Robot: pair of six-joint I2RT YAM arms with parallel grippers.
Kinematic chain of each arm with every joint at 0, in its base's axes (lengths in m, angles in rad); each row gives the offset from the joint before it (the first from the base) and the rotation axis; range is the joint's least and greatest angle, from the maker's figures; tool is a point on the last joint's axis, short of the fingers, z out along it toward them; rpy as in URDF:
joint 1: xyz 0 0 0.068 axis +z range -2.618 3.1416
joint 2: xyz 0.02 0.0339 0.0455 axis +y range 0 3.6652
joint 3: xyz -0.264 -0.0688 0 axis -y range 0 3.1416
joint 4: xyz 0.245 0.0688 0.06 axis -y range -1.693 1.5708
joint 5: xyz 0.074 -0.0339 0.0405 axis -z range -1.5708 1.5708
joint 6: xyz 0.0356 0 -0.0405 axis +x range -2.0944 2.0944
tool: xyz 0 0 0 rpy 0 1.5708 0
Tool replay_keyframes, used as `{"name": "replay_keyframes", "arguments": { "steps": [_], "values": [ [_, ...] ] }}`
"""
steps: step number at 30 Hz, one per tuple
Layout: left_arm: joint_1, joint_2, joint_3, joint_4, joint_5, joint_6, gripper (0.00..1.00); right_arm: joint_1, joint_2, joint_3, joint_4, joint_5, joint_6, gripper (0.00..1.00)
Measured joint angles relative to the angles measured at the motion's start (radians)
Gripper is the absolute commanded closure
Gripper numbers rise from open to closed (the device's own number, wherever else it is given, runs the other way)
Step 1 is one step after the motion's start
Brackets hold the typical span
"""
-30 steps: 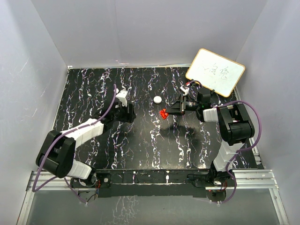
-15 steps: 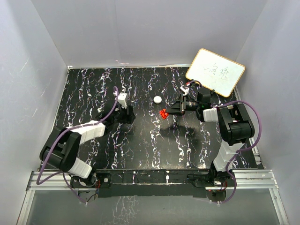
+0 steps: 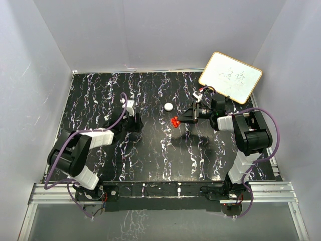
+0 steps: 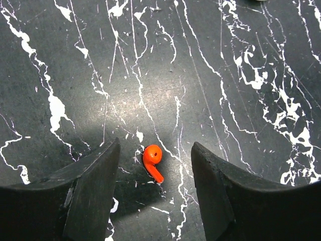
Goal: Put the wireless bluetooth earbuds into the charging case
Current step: Pick up the earbud from the center of the board.
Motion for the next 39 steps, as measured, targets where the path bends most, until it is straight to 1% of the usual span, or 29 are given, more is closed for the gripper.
{"name": "replay_keyframes", "arguments": {
  "steps": [18, 31, 39],
  "values": [
    [0.013, 0.028, -0.032, 0.047, 0.004, 0.011, 0.49, 0.000, 0.000, 0.000, 0.000, 0.000, 0.000, 1.00],
    [0.013, 0.030, -0.047, 0.067, 0.009, 0.059, 0.54, 0.000, 0.000, 0.000, 0.000, 0.000, 0.000, 1.00],
    [0.013, 0.038, -0.047, 0.077, 0.008, 0.084, 0.56, 0.000, 0.000, 0.000, 0.000, 0.000, 0.000, 1.00]
  ]
}}
